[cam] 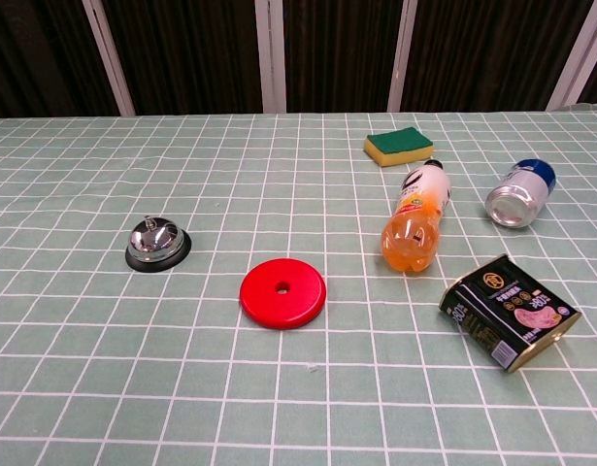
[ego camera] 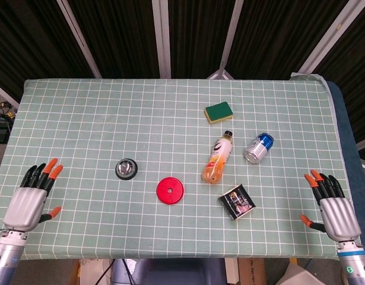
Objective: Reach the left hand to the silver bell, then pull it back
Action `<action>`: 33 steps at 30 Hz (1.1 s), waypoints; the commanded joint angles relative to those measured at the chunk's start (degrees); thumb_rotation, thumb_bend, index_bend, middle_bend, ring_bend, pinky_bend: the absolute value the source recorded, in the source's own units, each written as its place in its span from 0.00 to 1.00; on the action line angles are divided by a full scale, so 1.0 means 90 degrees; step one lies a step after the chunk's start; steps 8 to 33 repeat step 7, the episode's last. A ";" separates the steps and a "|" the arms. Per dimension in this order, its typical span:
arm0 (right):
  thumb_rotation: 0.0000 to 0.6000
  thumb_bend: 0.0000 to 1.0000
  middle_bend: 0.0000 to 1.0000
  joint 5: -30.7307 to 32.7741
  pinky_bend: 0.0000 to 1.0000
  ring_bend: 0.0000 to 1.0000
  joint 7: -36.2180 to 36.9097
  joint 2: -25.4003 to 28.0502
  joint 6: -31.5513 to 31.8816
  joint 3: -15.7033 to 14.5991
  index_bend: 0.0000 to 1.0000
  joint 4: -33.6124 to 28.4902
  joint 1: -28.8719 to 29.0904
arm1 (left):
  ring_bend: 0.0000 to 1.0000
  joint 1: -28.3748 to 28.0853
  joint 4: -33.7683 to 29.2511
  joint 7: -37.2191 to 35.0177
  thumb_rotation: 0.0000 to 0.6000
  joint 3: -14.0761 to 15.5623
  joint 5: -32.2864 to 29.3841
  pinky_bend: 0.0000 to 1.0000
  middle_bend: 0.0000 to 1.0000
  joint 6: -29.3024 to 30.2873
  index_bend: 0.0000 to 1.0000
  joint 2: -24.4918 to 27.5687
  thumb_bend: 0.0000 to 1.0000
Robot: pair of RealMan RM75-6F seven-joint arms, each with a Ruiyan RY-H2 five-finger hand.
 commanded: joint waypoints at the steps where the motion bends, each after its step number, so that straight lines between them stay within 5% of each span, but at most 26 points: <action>1: 1.00 0.22 0.00 0.0017 0.00 0.00 0.0014 0.0006 -0.0013 0.0004 0.00 -0.0005 0.0002 | 0.00 0.0453 0.0603 -0.0624 1.00 0.0206 0.0329 0.00 0.00 0.0519 0.00 0.0058 0.13; 33: 1.00 0.22 0.00 -0.0009 0.00 0.00 0.0044 0.0019 -0.0022 -0.0005 0.00 0.0000 0.0012 | 0.00 0.0629 0.0857 -0.1117 1.00 0.0169 0.0308 0.00 0.00 0.0491 0.00 0.0121 0.13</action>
